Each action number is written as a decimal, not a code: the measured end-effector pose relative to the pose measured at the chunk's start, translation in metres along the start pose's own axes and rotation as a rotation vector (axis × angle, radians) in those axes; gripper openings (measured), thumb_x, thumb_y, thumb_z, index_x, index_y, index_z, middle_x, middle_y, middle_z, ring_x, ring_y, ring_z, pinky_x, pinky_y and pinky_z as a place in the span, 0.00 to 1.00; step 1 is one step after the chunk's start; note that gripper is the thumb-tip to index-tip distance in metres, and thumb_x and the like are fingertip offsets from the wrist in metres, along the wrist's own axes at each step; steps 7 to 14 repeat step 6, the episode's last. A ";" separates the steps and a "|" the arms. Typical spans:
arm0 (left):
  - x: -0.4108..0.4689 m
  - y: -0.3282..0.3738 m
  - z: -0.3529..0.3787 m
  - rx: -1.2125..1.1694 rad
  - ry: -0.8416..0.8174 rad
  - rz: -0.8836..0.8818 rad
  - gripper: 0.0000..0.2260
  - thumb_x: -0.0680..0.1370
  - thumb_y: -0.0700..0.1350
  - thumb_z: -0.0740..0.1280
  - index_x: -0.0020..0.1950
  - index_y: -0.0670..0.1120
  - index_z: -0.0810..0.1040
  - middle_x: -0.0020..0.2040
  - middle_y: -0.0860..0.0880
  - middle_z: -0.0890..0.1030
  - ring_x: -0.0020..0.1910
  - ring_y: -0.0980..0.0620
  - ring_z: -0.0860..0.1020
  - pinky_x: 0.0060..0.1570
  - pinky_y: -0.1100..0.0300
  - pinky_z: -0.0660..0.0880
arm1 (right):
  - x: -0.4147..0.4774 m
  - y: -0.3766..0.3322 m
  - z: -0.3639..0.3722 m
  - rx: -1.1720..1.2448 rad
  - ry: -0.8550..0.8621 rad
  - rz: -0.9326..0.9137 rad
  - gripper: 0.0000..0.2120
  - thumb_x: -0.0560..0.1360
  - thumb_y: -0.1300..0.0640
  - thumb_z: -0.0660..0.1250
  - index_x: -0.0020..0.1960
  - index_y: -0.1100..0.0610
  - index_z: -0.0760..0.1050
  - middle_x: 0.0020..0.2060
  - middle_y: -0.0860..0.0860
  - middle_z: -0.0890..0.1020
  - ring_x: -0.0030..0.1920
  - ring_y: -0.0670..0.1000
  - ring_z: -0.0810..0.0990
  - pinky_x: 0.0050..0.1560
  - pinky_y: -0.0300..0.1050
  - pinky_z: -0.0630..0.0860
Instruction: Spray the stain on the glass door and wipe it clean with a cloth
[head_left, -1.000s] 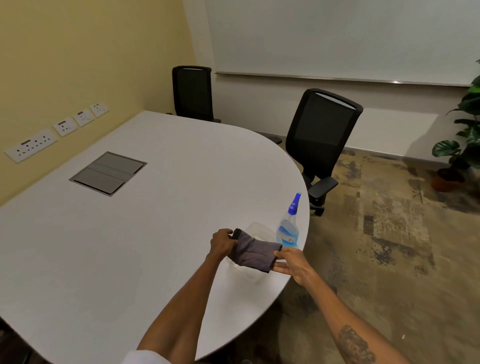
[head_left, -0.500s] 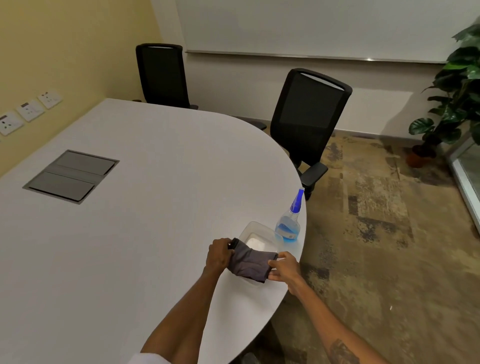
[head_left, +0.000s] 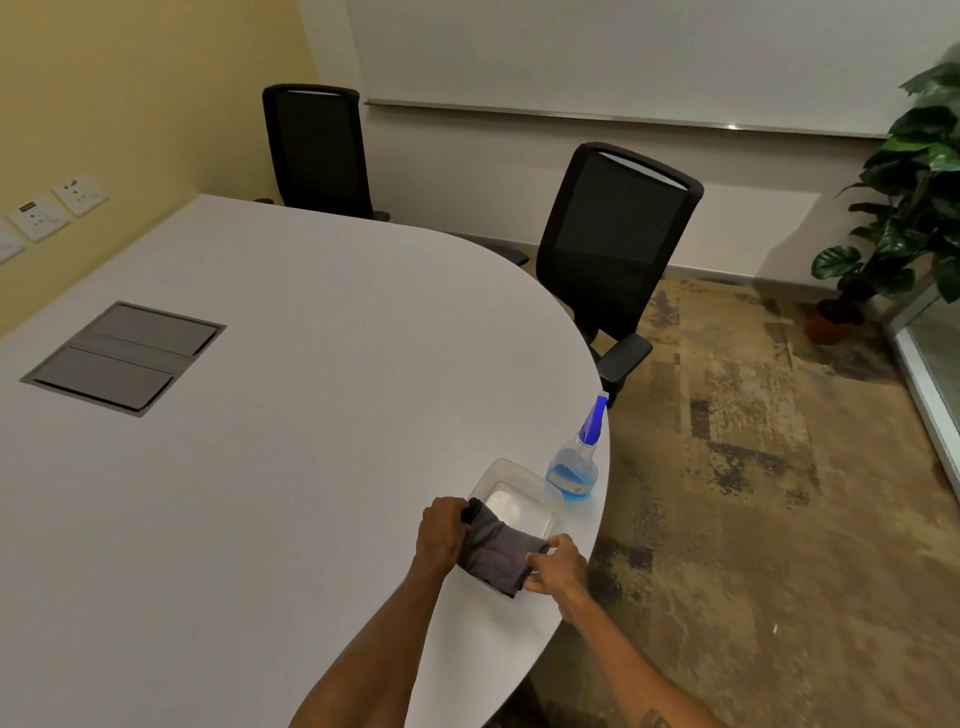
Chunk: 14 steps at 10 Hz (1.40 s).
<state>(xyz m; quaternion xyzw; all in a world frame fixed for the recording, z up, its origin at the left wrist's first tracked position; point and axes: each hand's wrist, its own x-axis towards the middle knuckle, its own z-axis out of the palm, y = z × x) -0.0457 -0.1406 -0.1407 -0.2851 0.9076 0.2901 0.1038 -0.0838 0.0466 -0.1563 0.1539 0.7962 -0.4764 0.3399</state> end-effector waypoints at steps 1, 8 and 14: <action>0.000 0.000 0.001 0.012 0.009 0.007 0.16 0.76 0.38 0.65 0.62 0.44 0.81 0.59 0.44 0.83 0.58 0.43 0.80 0.57 0.53 0.78 | 0.003 -0.001 0.000 -0.038 -0.004 -0.010 0.17 0.76 0.62 0.72 0.61 0.56 0.69 0.54 0.59 0.81 0.46 0.57 0.86 0.42 0.50 0.86; -0.008 0.039 -0.010 -0.131 0.153 -0.002 0.13 0.81 0.47 0.65 0.65 0.51 0.81 0.60 0.48 0.84 0.59 0.46 0.81 0.58 0.55 0.75 | 0.003 -0.069 -0.064 0.006 0.414 -0.280 0.22 0.79 0.55 0.68 0.70 0.59 0.69 0.64 0.58 0.76 0.60 0.57 0.78 0.56 0.48 0.76; -0.008 0.039 -0.010 -0.131 0.153 -0.002 0.13 0.81 0.47 0.65 0.65 0.51 0.81 0.60 0.48 0.84 0.59 0.46 0.81 0.58 0.55 0.75 | 0.003 -0.069 -0.064 0.006 0.414 -0.280 0.22 0.79 0.55 0.68 0.70 0.59 0.69 0.64 0.58 0.76 0.60 0.57 0.78 0.56 0.48 0.76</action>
